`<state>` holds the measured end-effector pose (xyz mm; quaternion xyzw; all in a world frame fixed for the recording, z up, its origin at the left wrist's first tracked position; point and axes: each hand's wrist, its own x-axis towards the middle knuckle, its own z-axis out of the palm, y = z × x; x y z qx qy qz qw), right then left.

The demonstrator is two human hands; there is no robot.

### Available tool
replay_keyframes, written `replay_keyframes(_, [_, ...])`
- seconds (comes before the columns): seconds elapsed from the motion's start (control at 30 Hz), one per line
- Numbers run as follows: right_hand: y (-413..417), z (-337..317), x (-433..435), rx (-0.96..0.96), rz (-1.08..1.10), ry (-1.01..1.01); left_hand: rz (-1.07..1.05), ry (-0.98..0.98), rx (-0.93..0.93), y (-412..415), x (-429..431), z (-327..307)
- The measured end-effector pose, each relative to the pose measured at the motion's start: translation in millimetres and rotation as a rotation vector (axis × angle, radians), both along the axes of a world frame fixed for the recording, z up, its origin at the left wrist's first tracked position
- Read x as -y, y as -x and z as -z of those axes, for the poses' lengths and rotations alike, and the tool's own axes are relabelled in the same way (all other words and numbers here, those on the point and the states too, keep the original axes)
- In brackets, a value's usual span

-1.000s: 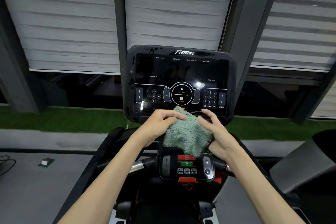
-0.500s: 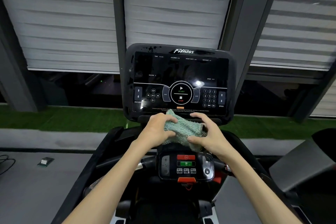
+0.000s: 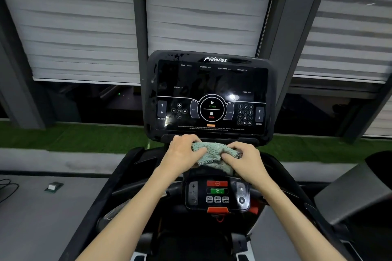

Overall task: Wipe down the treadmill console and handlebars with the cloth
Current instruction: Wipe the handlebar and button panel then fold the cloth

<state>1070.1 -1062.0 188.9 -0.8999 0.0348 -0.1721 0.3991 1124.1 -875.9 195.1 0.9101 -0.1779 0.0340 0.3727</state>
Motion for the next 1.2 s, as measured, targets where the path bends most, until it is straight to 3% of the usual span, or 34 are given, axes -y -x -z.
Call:
replay_keyframes(0.13, [-1,5,-17,0.108,0.124,-0.002,-0.153,0.059,0.051,11,22,2])
replay_keyframes(0.2, [3,3,-28,0.127,0.083,-0.032,-0.158,0.150,0.015,17,30,1])
replay_keyframes(0.37, [12,12,-41,0.063,-0.138,0.008,-0.073,0.440,-0.317,18,34,2])
replay_keyframes(0.5, [17,24,-41,0.177,-0.099,-0.225,0.112,0.508,-0.479,21,30,8])
replay_keyframes(0.63, [11,33,-32,0.138,-0.003,-0.480,0.152,0.428,-0.395,20,19,21])
replay_keyframes(0.7, [9,41,-26,0.068,0.065,-0.499,0.127,0.362,-0.272,17,5,37])
replay_keyframes(0.77, [8,50,-23,0.021,0.096,-0.360,0.010,0.208,-0.056,14,-15,61])
replay_keyframes(0.87, [9,65,-33,0.070,0.022,0.047,-0.035,-0.046,0.184,16,-42,102])
replay_keyframes(0.93, [4,80,-46,0.142,-0.033,0.294,0.097,-0.269,0.214,18,-51,128])
replay_keyframes(1.03, [-2,110,-69,0.145,-0.143,0.467,0.189,-0.497,0.143,22,-56,156])
replay_keyframes(1.2, [10,140,-79,0.204,-0.145,0.617,0.154,-0.504,0.192,26,-51,174])
